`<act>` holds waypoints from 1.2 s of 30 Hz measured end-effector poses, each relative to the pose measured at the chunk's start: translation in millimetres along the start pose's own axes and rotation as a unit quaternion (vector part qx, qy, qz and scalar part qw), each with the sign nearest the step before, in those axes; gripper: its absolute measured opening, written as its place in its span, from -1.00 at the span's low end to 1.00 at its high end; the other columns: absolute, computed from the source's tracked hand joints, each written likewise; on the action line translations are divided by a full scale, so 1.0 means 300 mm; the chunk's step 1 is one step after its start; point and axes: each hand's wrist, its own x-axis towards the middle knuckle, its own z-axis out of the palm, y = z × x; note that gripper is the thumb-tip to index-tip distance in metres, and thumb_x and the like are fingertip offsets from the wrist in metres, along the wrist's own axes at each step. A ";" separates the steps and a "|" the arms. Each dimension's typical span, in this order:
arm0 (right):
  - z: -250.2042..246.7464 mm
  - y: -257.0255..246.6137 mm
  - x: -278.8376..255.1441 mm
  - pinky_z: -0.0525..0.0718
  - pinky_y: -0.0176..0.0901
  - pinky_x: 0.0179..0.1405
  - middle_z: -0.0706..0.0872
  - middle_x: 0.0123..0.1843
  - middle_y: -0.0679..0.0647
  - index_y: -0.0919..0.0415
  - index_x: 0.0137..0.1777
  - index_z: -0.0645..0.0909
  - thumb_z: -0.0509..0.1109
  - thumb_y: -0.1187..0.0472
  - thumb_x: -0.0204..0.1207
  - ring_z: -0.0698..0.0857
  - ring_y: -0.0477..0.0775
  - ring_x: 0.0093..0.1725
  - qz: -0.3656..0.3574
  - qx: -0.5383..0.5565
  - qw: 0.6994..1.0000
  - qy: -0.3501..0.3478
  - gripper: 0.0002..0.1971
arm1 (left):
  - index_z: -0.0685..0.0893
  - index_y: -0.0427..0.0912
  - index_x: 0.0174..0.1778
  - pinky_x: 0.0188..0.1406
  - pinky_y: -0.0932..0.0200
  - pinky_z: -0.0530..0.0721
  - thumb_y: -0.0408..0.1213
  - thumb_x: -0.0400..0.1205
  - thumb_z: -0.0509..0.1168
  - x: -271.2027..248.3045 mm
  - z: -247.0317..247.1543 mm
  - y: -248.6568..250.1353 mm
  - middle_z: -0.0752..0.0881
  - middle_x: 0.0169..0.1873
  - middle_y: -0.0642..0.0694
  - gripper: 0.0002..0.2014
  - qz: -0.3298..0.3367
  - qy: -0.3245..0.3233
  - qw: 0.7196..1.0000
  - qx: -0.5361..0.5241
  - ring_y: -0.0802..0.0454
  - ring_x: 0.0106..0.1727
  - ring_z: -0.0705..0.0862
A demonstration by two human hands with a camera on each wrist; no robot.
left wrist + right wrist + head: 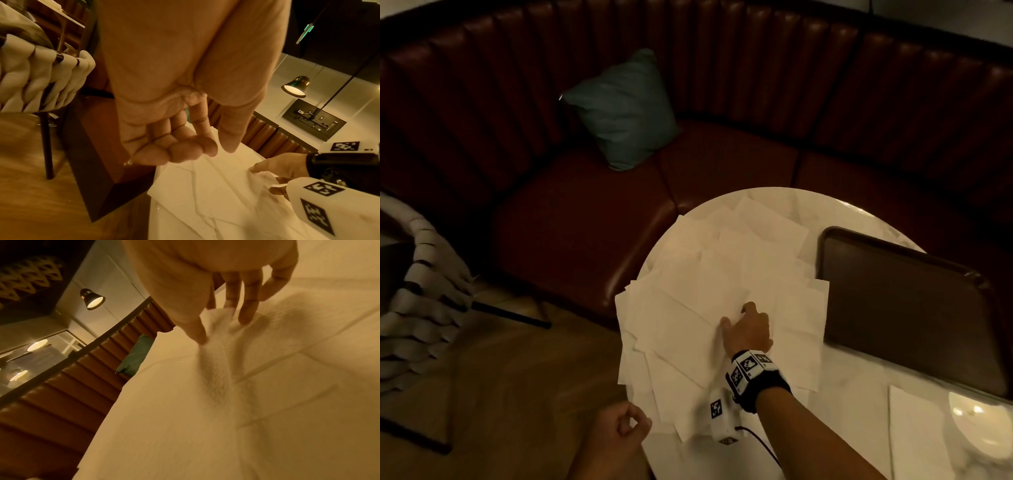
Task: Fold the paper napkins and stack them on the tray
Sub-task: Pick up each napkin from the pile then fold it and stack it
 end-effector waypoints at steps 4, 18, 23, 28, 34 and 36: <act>-0.014 -0.002 0.032 0.48 0.10 0.27 0.52 0.28 0.16 0.05 0.40 0.48 0.38 0.00 0.50 0.59 0.21 0.23 -0.062 0.018 0.997 0.045 -0.54 | 0.65 -0.29 -0.48 -0.43 0.26 0.32 -0.51 0.40 0.47 0.001 -0.010 -0.008 0.25 -0.75 0.10 -0.82 0.002 0.006 1.000 -0.011 0.24 -0.63 0.25; -0.186 0.089 0.093 0.62 0.02 0.21 0.78 0.14 0.16 0.18 0.15 0.73 0.35 0.05 0.57 0.72 0.22 0.12 -0.112 0.117 0.974 0.161 -0.72 | 0.71 -0.12 -0.48 -0.37 0.11 0.52 -0.33 0.40 0.52 0.009 -0.060 -0.027 0.46 -0.65 -0.06 -0.83 -0.001 0.034 0.999 -0.007 0.02 -0.50 0.48; -0.336 0.222 0.072 0.60 0.02 -0.01 0.71 -0.08 0.22 0.30 0.01 0.58 0.19 0.15 0.67 0.69 0.29 -0.03 -0.124 0.184 0.970 0.095 -0.78 | 0.66 -0.09 -0.48 -0.41 0.23 0.45 -0.35 0.46 0.47 0.019 -0.026 0.076 0.45 -0.60 -0.10 -0.79 0.053 0.018 0.998 0.021 0.04 -0.50 0.46; -0.570 0.243 -0.122 0.55 -0.09 -0.27 0.64 -0.27 -0.01 0.14 -0.14 0.51 0.11 0.06 0.60 0.61 -0.03 -0.28 -0.262 0.184 0.947 0.019 -0.78 | 0.68 0.05 -0.27 -0.28 0.39 0.53 -0.22 0.33 0.57 -0.001 0.072 0.284 0.75 -0.32 -0.03 -0.80 0.154 0.041 0.987 0.000 0.06 -0.21 0.70; -0.845 0.256 -0.332 0.53 -0.64 -0.38 0.74 -0.34 -0.28 -0.05 -0.20 0.51 0.08 0.32 0.68 0.63 -0.52 -0.33 -0.209 0.351 0.908 -0.095 -0.68 | 0.34 0.17 0.45 0.37 0.08 0.44 0.34 -0.02 0.54 -0.033 0.252 0.568 0.51 0.35 0.01 0.07 0.146 -0.182 0.968 -0.094 0.08 0.43 0.45; -0.894 0.307 -0.339 0.60 -0.33 -0.27 0.70 -0.08 -0.08 -0.03 -0.16 0.57 0.16 0.21 0.65 0.67 -0.26 -0.16 -0.144 0.395 0.903 -0.090 -0.78 | 0.40 -0.03 0.46 0.42 -0.08 0.48 0.30 0.01 0.58 -0.074 0.309 0.604 0.60 0.35 -0.12 0.09 0.120 -0.292 0.936 -0.155 -0.09 0.40 0.55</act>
